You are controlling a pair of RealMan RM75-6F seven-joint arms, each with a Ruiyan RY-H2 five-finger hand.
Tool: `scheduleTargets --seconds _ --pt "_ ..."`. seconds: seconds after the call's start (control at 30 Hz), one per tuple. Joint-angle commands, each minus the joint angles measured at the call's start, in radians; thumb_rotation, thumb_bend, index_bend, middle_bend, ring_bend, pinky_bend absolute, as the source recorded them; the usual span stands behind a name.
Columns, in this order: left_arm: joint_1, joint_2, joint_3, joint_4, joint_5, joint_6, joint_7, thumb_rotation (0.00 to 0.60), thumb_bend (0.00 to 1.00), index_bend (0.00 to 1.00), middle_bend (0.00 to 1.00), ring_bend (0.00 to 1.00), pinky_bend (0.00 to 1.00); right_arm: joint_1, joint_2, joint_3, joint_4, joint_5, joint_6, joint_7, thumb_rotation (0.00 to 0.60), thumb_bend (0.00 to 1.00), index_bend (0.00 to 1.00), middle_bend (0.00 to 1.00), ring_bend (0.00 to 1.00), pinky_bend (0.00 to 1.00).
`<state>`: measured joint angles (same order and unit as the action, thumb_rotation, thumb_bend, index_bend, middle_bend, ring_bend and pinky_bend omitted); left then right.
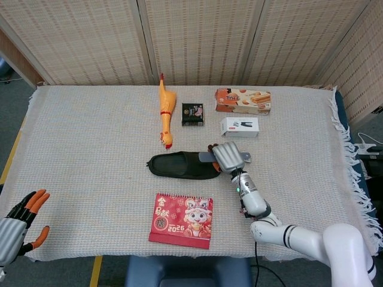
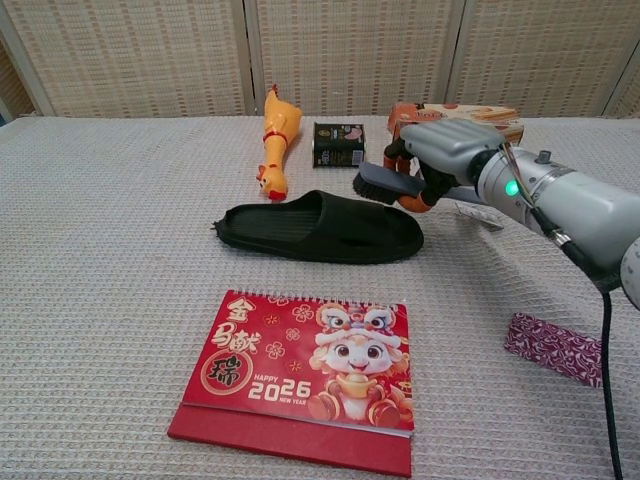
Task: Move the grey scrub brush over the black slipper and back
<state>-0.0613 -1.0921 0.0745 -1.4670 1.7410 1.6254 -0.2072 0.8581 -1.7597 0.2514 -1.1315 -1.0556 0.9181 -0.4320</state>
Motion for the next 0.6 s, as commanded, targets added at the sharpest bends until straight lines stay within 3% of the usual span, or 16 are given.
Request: scheduleTargets --seconds 0.03,0.33,0.6 --pt "0.0 0.0 0.0 0.0 0.002 0.001 0.001 0.585 0.46 0.0 0.0 0.0 0.2 -0.017 0.04 -0.001 -0.056 -0.011 0.02 0.004 0.6 0.5 0.84 0.54 0.61 0.8" --pt "0.002 0.0 0.005 0.0 0.012 0.006 0.004 0.587 0.46 0.0 0.0 0.0 0.2 -0.119 0.259 -0.067 -0.281 -0.024 0.117 -0.104 0.6 0.5 0.84 0.54 0.61 0.8" --pt "-0.002 -0.006 0.011 -0.012 0.03 0.001 0.033 0.588 0.46 0.0 0.0 0.0 0.2 -0.213 0.325 -0.166 -0.218 0.052 0.095 -0.139 0.6 0.5 0.84 0.54 0.61 0.8"
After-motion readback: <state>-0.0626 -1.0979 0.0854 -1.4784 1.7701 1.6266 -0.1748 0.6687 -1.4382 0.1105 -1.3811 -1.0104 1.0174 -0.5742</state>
